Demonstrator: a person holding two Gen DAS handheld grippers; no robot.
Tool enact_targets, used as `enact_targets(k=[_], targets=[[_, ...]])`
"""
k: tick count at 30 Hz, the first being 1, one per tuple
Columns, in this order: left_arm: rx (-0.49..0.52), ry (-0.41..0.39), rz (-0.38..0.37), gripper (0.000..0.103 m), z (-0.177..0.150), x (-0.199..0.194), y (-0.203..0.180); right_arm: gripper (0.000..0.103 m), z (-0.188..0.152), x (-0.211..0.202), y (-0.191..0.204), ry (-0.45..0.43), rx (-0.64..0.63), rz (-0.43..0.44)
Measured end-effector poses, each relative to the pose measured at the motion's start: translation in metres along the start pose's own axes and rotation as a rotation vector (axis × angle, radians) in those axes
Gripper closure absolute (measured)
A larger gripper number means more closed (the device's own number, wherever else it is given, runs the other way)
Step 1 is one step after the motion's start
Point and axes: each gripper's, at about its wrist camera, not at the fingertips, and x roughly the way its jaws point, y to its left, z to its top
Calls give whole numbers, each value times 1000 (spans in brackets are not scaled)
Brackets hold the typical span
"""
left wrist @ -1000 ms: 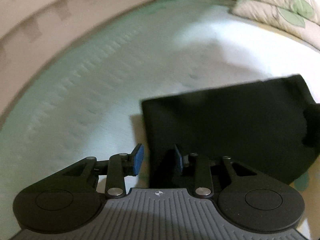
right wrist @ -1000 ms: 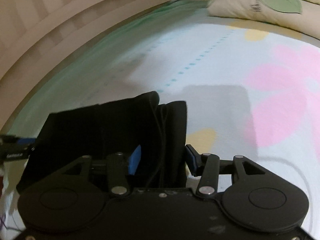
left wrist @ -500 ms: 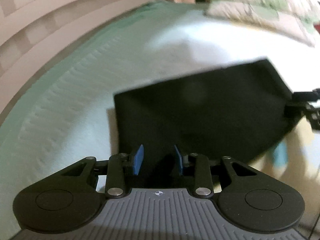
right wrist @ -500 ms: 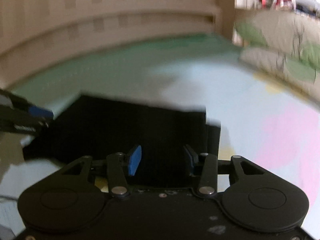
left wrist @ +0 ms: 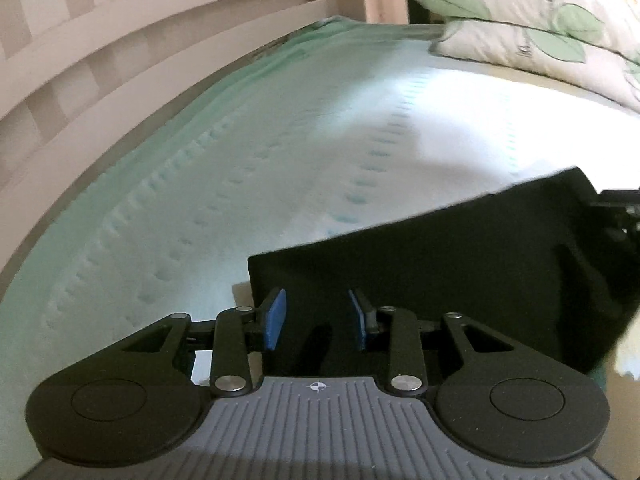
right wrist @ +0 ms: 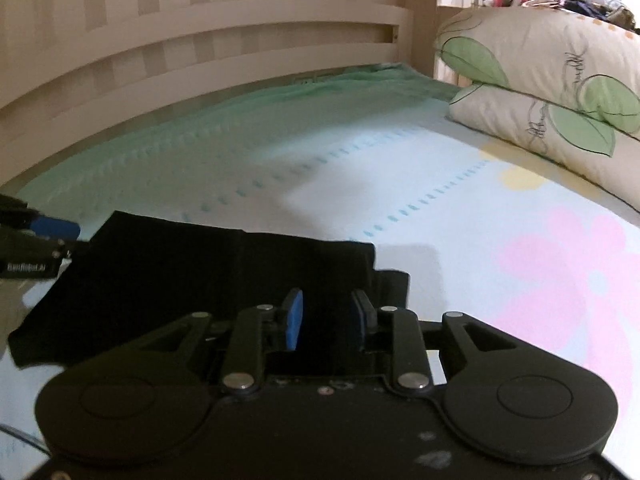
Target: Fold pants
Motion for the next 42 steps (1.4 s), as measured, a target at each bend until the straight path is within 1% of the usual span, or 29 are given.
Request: enact_targets(k=[2, 4, 5, 8, 12, 14, 16, 18, 20, 22, 25, 27, 30, 33, 37, 40, 42], targets=[[5, 18, 10, 70, 1, 11, -1, 70, 2, 14, -1, 17, -12, -23], [15, 52, 4, 69, -3, 23, -3, 66, 0, 29, -4, 61, -9, -64], [21, 60, 8, 68, -6, 27, -4, 60, -2, 36, -8, 80, 9, -61], [64, 29, 40, 66, -11, 27, -12, 57, -8, 37, -17, 57, 80, -44], [75, 21, 57, 64, -11, 25, -14, 55, -16, 34, -9, 27, 57, -69], [59, 32, 53, 64, -8, 26, -12, 53, -15, 37, -7, 30, 58, -73], [37, 48, 47, 64, -1, 30, -9, 48, -12, 37, -8, 42, 65, -72], [0, 68, 46, 64, 2, 27, -6, 42, -9, 41, -7, 56, 63, -92], [-36, 88, 37, 64, 5, 24, -5, 41, -4, 39, -4, 85, 43, -100], [-62, 92, 28, 64, 6, 11, -6, 41, -1, 33, 0, 105, 25, -94], [-66, 76, 34, 64, 3, -14, -16, 41, 2, 10, 5, 72, 31, -84], [-78, 70, 19, 64, 0, -31, -23, 41, 4, -10, 9, 53, 49, -75], [-108, 77, 0, 64, -7, -54, -31, 41, 3, -42, 14, 48, 102, -46], [-143, 88, 12, 64, -19, -79, -38, 41, -3, -73, 18, 51, 151, -24], [-153, 91, 20, 64, -32, -105, -45, 41, -12, -115, 30, 56, 166, -37], [-183, 101, 22, 64, -40, -120, -47, 41, -20, -143, 38, 58, 183, -51], [-191, 100, 6, 64, -44, -130, -49, 41, -25, -160, 43, 48, 205, -66]])
